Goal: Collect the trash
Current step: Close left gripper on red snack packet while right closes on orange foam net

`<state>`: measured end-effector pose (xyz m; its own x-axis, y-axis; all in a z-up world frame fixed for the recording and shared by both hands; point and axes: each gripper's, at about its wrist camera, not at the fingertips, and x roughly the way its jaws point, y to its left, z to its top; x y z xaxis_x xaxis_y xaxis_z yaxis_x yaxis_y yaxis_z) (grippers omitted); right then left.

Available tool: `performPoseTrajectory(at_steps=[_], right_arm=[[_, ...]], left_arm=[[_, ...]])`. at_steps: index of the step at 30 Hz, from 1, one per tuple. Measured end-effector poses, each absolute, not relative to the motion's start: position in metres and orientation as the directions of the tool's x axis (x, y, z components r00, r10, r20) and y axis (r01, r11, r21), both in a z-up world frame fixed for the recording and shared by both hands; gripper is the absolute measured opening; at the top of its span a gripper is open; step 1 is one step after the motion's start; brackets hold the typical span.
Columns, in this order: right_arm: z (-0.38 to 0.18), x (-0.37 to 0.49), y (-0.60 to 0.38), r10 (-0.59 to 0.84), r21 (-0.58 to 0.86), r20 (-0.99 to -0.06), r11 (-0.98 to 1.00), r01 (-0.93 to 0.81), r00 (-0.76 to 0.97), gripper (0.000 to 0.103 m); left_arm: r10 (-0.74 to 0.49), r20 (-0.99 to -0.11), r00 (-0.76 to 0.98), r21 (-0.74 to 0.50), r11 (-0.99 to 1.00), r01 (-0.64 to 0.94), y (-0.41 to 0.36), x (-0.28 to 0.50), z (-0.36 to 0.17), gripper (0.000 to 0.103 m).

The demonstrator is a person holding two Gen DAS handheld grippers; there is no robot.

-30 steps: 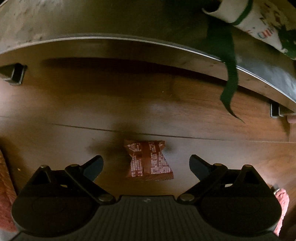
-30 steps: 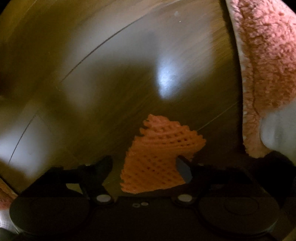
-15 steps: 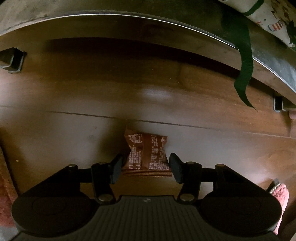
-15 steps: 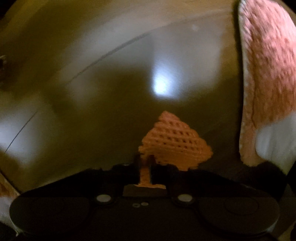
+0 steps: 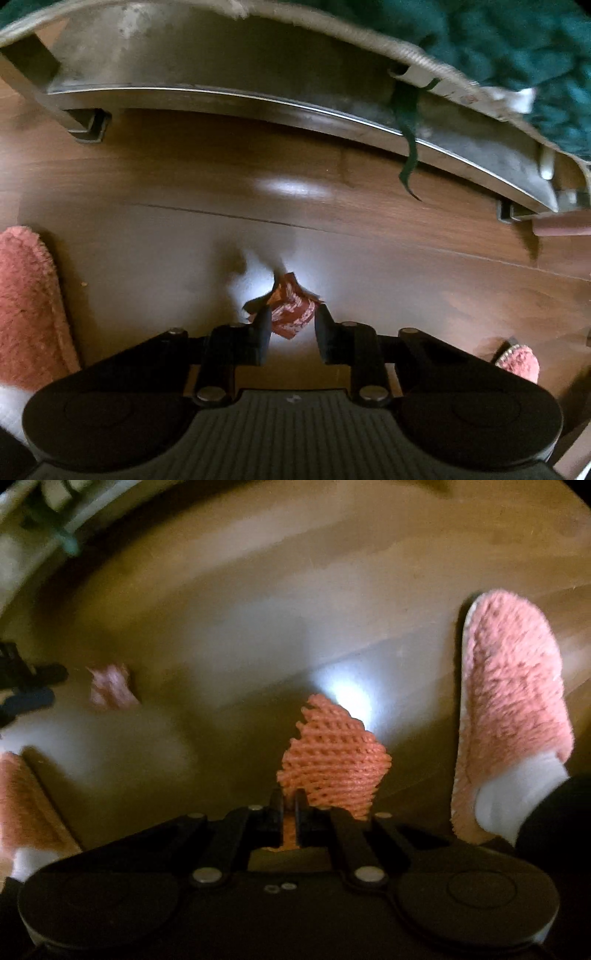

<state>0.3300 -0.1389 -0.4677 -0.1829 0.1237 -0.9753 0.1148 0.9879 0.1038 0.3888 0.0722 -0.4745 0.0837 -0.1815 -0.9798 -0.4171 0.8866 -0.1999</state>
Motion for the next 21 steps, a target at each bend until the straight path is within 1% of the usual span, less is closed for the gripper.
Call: performPoseTrajectory(at_steps=[4,6,7,8,9,10,11,14,19,21], right_arm=[[-0.440,0.333,-0.148,0.163,0.151,-0.978,0.984,0.099,-0.130,0.005],[-0.434,0.335,-0.151,0.184,0.173,-0.976,0.980,0.099,-0.116,0.005],[-0.435,0.336,-0.151,0.191,0.180,-0.975,0.979,0.100,-0.115,0.005],[-0.437,0.337,-0.151,0.196,0.184,-0.973,0.977,0.105,-0.119,0.005],[-0.438,0.340,-0.151,0.198,0.184,-0.972,0.977,0.110,-0.126,0.005],[-0.441,0.340,-0.151,0.199,0.184,-0.971,0.976,0.114,-0.133,0.005],[-0.443,0.340,-0.150,0.200,0.184,-0.970,0.976,0.115,-0.140,0.005],[-0.452,0.343,-0.148,0.199,0.181,-0.966,0.976,0.122,-0.163,0.005],[-0.472,0.343,-0.149,0.198,0.172,-0.960,0.975,0.144,-0.196,0.005],[-0.480,0.341,-0.148,0.195,0.166,-0.958,0.975,0.147,-0.211,0.005]], left_arm=[[-0.147,-0.985,0.092,-0.171,0.918,-0.359,0.065,0.384,-0.470,0.025],[-0.141,-0.986,0.086,-0.161,0.936,-0.313,0.055,0.381,-0.475,0.028],[-0.146,-0.986,0.083,-0.164,0.942,-0.292,0.057,0.381,-0.479,0.035],[-0.152,-0.985,0.084,-0.170,0.945,-0.279,0.056,0.379,-0.479,0.052],[-0.155,-0.984,0.088,-0.174,0.948,-0.267,0.053,0.379,-0.483,0.062],[-0.153,-0.983,0.102,-0.175,0.952,-0.250,0.050,0.378,-0.487,0.076],[-0.148,-0.982,0.113,-0.171,0.958,-0.231,0.047,0.378,-0.490,0.081],[-0.122,-0.987,0.103,-0.136,0.981,-0.141,0.030,0.383,-0.507,0.081],[-0.018,-0.994,0.105,-0.012,0.998,0.060,-0.001,0.383,-0.542,0.081],[0.009,-0.994,0.111,0.019,0.996,0.091,-0.005,0.381,-0.549,0.081]])
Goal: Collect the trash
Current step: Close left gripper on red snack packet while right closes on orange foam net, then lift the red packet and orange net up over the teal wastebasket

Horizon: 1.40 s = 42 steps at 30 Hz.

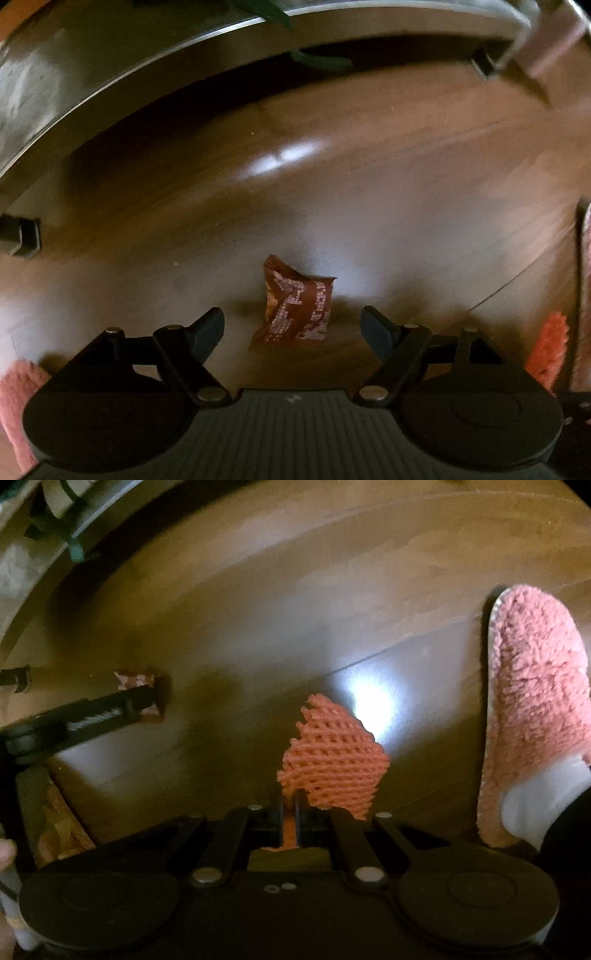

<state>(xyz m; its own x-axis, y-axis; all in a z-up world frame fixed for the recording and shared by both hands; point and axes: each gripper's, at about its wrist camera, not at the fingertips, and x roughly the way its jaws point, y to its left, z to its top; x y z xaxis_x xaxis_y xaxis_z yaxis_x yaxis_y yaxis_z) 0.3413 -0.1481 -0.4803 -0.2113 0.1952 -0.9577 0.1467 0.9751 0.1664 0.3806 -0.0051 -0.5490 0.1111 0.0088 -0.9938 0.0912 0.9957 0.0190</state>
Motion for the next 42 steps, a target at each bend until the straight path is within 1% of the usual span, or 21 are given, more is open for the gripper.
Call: performPoseTrajectory(at_steps=[4,5,6,8,9,11,12,13,19,22,26,30,33,34,35,36,40,42], right_arm=[[-0.492,0.341,-0.146,0.194,0.161,-0.954,0.974,0.156,-0.229,0.005],[-0.493,0.341,-0.146,0.196,0.162,-0.953,0.974,0.158,-0.231,0.005],[-0.494,0.341,-0.145,0.198,0.164,-0.953,0.974,0.158,-0.231,0.005],[-0.493,0.342,-0.144,0.199,0.167,-0.952,0.974,0.152,-0.231,0.005],[-0.493,0.342,-0.143,0.201,0.169,-0.952,0.974,0.153,-0.230,0.005],[-0.496,0.342,-0.144,0.200,0.168,-0.952,0.974,0.153,-0.230,0.005],[-0.496,0.342,-0.145,0.197,0.165,-0.953,0.974,0.153,-0.231,0.005],[-0.496,0.341,-0.148,0.196,0.163,-0.953,0.975,0.152,-0.231,0.005],[-0.488,0.341,-0.145,0.183,0.151,-0.960,0.975,0.161,-0.212,0.005],[-0.474,0.342,-0.144,0.194,0.164,-0.963,0.972,0.166,-0.185,0.005],[-0.445,0.343,-0.141,0.220,0.201,-0.966,0.969,0.144,-0.135,0.005],[-0.403,0.340,-0.137,0.264,0.257,-0.962,0.960,0.113,-0.062,0.005],[-0.364,0.336,-0.134,0.295,0.294,-0.956,0.954,0.058,-0.006,0.005],[-0.350,0.334,-0.133,0.306,0.307,-0.952,0.951,0.032,0.015,0.005],[-0.321,0.331,-0.131,0.330,0.329,-0.942,0.944,-0.026,0.059,0.005],[-0.321,0.331,-0.131,0.330,0.329,-0.942,0.944,-0.026,0.059,0.005],[-0.257,0.322,-0.126,0.371,0.347,-0.916,0.923,-0.166,0.152,0.005],[-0.227,0.321,-0.125,0.399,0.364,-0.898,0.911,-0.195,0.187,0.005]], left_arm=[[0.019,-0.995,0.096,0.027,0.997,0.078,0.001,0.382,-0.559,0.080],[0.026,-0.995,0.097,0.034,0.996,0.081,0.002,0.382,-0.561,0.078],[0.025,-0.995,0.097,0.033,0.996,0.082,0.002,0.382,-0.560,0.074],[0.015,-0.996,0.092,0.022,0.997,0.075,0.005,0.382,-0.561,0.060],[0.012,-0.996,0.090,0.018,0.997,0.070,0.006,0.383,-0.562,0.057],[0.002,-0.996,0.086,0.008,0.998,0.063,0.008,0.382,-0.560,0.045],[-0.002,-0.996,0.085,0.003,0.998,0.058,0.009,0.383,-0.559,0.041],[-0.009,-0.997,0.082,-0.005,0.999,0.050,0.010,0.383,-0.559,0.040],[-0.024,-0.997,0.068,-0.025,1.000,-0.016,0.024,0.383,-0.547,0.039],[-0.035,-0.997,0.075,-0.039,0.997,-0.066,0.034,0.380,-0.522,0.039],[-0.035,-0.992,0.118,-0.049,0.991,-0.124,0.046,0.372,-0.473,0.038],[-0.029,-0.982,0.186,-0.062,0.983,-0.173,0.052,0.360,-0.412,0.038],[-0.019,-0.968,0.249,-0.067,0.980,-0.185,0.055,0.353,-0.369,0.038],[-0.014,-0.962,0.274,-0.067,0.980,-0.186,0.055,0.348,-0.351,0.039],[-0.010,-0.955,0.297,-0.068,0.980,-0.187,0.053,0.345,-0.336,0.039],[-0.009,-0.947,0.320,-0.073,0.979,-0.189,0.056,0.339,-0.317,0.039],[0.001,-0.915,0.403,-0.092,0.974,-0.209,0.059,0.316,-0.258,0.039],[-0.003,-0.901,0.435,-0.111,0.968,-0.224,0.060,0.306,-0.234,0.039]])
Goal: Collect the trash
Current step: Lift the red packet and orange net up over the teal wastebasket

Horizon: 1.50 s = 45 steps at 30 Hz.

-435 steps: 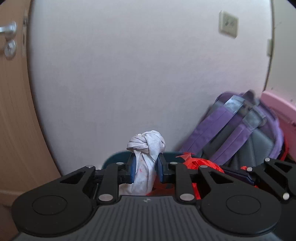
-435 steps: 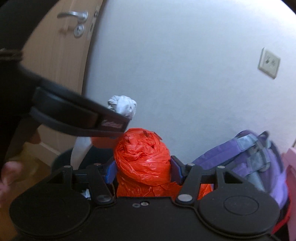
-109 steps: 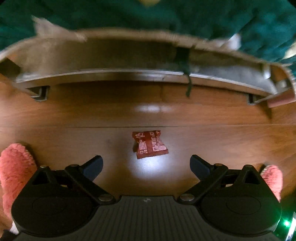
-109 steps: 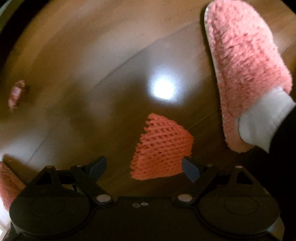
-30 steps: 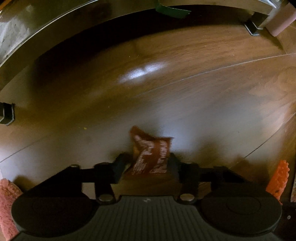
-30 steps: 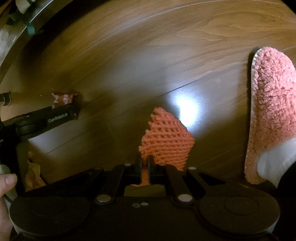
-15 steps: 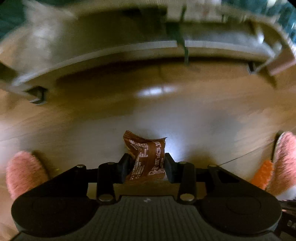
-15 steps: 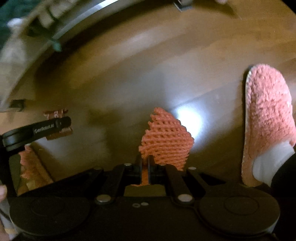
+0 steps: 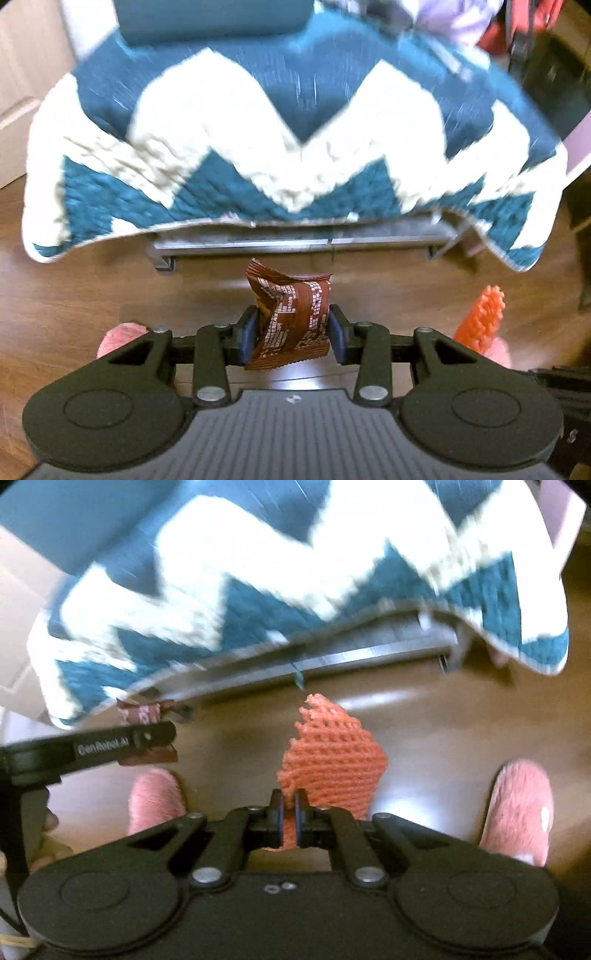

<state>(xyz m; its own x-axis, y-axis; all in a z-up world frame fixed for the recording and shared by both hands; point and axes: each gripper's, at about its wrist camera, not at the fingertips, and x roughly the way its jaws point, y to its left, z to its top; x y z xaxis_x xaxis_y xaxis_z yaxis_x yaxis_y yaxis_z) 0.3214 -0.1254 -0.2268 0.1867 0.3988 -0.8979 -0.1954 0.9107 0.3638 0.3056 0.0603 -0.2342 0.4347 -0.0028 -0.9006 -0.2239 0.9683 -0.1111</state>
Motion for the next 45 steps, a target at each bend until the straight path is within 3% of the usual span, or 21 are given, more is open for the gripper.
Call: performPoseTrajectory(at_steps=[9,19,29,36,45], right_arm=[[-0.102,0.305,-0.122,0.514,0.383,-0.787,0.841,-0.383,0.342,0.005],[0.021,0.307,-0.105,0.582,0.240,-0.646,0.769,-0.593,0.494,0.005],[0.126,0.343,-0.058,0.659,0.100,-0.509,0.685,-0.722,0.554,0.005],[0.161,0.399,-0.013,0.673,0.031,-0.447,0.670,-0.742,0.589,0.005],[0.149,0.478,0.040,0.654,0.042,-0.474,0.686,-0.727,0.590,0.005]], left_arm=[[0.002,-0.810,0.587,-0.159,0.962,-0.223,0.068,0.267,-0.141,0.039],[0.042,-0.671,0.740,-0.168,0.964,-0.207,0.086,0.265,-0.032,0.039],[0.092,-0.527,0.845,-0.164,0.964,-0.208,0.130,0.313,0.077,0.039],[0.117,-0.473,0.873,-0.139,0.969,-0.205,0.153,0.373,0.129,0.039],[0.130,-0.505,0.853,-0.152,0.960,-0.236,0.178,0.455,0.119,0.039]])
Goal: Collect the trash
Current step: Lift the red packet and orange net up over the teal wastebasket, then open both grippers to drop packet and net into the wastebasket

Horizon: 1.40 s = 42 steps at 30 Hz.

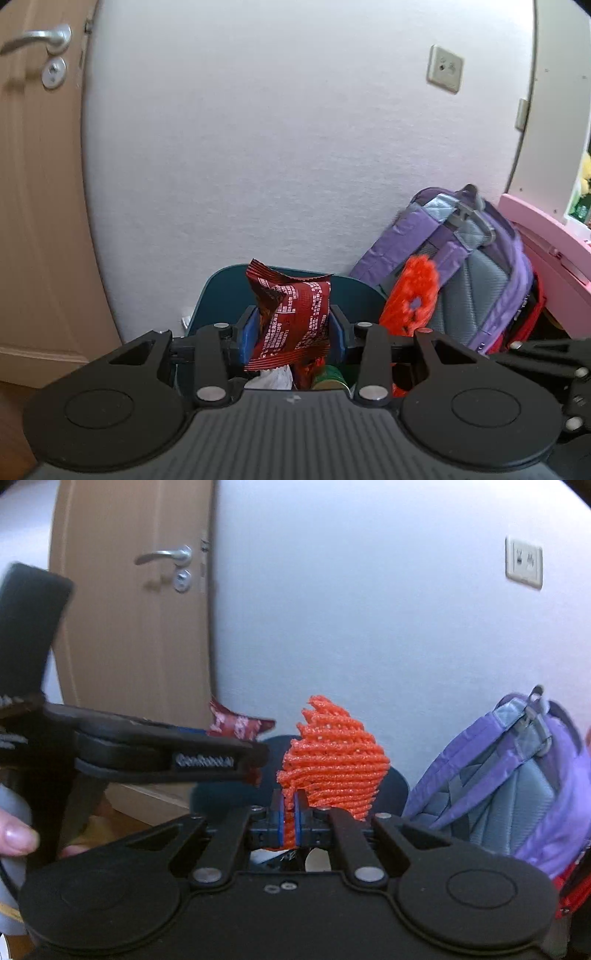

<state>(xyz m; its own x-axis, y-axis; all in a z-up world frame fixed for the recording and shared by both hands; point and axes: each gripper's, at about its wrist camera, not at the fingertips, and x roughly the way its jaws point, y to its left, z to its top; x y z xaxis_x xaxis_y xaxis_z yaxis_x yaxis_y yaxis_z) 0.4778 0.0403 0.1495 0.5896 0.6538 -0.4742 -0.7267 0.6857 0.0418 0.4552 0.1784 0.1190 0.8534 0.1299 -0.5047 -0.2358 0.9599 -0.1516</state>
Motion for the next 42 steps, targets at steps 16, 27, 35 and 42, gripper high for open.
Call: performPoseTrajectory(at_steps=[16,27,35,42], right_arm=[[0.070,0.544,0.084,0.612,0.099,-0.617,0.684,-0.723,0.495,0.005],[0.066,0.547,0.086,0.583,0.118,-0.662,0.702,-0.702,0.471,0.026],[0.092,0.521,0.065,0.591,0.117,-0.622,0.719,-0.685,0.515,0.045],[0.130,0.489,0.038,0.599,0.118,-0.573,0.736,-0.667,0.560,0.053]], left_arm=[[0.121,-0.700,0.704,-0.133,0.947,-0.294,0.206,0.529,0.039,0.040],[0.110,-0.739,0.664,-0.111,0.953,-0.281,0.193,0.531,0.035,0.062],[0.152,-0.673,0.724,-0.091,0.954,-0.285,0.179,0.495,0.074,0.073],[0.175,-0.599,0.781,-0.069,0.961,-0.268,0.164,0.441,0.118,0.074]])
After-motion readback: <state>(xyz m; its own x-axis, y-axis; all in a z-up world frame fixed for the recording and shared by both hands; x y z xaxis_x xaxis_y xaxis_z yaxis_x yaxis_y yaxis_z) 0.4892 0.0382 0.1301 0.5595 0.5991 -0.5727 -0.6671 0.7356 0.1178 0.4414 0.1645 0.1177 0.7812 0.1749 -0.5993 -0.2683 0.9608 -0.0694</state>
